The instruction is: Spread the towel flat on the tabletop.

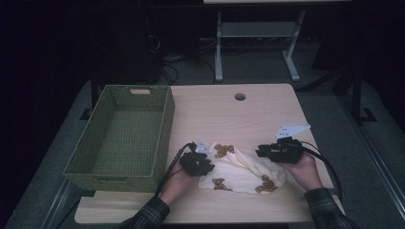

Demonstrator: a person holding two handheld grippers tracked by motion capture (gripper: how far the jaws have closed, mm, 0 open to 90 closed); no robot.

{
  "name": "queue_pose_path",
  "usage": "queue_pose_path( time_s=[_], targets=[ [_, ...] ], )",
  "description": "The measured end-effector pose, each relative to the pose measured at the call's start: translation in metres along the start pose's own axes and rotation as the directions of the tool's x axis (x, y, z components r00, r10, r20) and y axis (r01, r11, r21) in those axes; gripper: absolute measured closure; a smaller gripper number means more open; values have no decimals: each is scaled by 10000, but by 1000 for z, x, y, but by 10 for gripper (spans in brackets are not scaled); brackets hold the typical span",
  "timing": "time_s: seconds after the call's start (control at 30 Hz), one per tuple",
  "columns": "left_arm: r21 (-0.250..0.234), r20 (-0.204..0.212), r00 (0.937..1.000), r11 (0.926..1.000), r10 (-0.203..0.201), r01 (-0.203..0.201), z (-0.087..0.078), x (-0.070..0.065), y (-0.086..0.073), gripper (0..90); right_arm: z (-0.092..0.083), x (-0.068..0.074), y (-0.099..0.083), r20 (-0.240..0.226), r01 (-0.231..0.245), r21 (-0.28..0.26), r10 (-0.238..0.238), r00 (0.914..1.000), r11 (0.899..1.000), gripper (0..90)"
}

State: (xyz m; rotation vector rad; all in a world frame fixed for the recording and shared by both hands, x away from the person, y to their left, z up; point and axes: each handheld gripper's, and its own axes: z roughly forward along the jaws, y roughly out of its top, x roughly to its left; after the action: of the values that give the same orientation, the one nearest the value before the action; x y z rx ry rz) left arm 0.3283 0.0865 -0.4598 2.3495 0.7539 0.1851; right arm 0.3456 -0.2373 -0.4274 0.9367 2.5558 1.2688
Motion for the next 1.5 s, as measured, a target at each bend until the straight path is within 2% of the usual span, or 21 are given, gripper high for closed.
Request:
queue_pose_path(
  time_s=[0.07,0.1,0.23,0.43,0.5,0.63,0.73,0.8,0.83,0.87,0.9,0.97,1.1,1.23,1.27,1.33,1.37,1.4,1.43,1.5],
  targets=[
    [3,-15,10000,10000,38,-38,0,0,0,712,6,-3,4,-38,-30,4,30,10000,10000,707],
    [-19,-20,10000,10000,22,-22,0,0,0,711,20,-7,9,-193,-117,162,120,9997,9998,706],
    [-21,-12,10000,10000,-5,5,0,0,0,711,40,-10,12,-430,-210,435,229,9988,9988,707],
    [10,-44,10000,10000,60,-60,0,-1,0,711,59,-7,7,-613,-99,995,161,9980,9950,710],
    [-17,-56,10000,10000,49,-49,0,-1,0,711,63,-4,7,-724,74,1111,7,9974,9938,716],
    [-4,-85,9999,10000,75,-75,0,-1,0,710,71,1,6,-745,457,1507,-348,9966,9875,869],
    [11,-104,9999,10000,83,-83,0,-1,0,711,70,3,8,-671,657,1490,-562,9962,9867,895],
    [-8,-107,9999,10000,60,-60,0,-1,0,711,66,3,9,-518,617,1438,-547,9972,9877,896],
    [-10,-110,9999,10000,65,-65,0,-1,0,711,57,1,14,-325,579,1046,-548,9980,9928,899],
    [-10,-110,9999,10000,65,-65,0,-1,0,711,57,1,14,-325,579,1046,-548,9980,9928,899],
    [6,-119,9999,10000,76,-76,0,-1,0,711,47,-5,19,-20,557,653,-557,9984,9963,900],
    [6,-127,9999,10000,97,-97,0,-2,0,711,40,-11,24,279,423,407,-435,9987,9983,900],
    [2,-119,9999,10000,69,-69,0,-2,0,711,31,-24,32,743,270,205,-285,9968,9994,900],
    [-126,-135,9999,9999,7,-9,1,-2,0,711,27,-42,42,1350,60,106,-74,9908,9999,900],
    [-126,-135,9999,9999,7,-9,1,-2,0,710,27,-42,42,1350,60,106,-74,9908,9999,900],
    [-147,-138,9999,9999,1,-3,1,-2,0,710,27,-55,47,1866,-107,120,82,9824,9999,900],
    [-143,-141,9999,9999,3,-5,1,-3,0,710,28,-63,50,2350,-227,110,195,9718,9997,900],
    [-143,-141,9999,9999,3,-5,1,-3,0,710,28,-63,50,2350,-227,110,195,9718,9997,900],
    [-136,-148,9999,9999,10,-12,1,-3,0,710,29,-71,51,2870,-350,-22,342,9573,9994,900],
    [-83,-166,9998,9999,83,-84,1,-2,0,710,29,-76,52,3083,-391,-151,419,9504,9991,900]
  ],
)
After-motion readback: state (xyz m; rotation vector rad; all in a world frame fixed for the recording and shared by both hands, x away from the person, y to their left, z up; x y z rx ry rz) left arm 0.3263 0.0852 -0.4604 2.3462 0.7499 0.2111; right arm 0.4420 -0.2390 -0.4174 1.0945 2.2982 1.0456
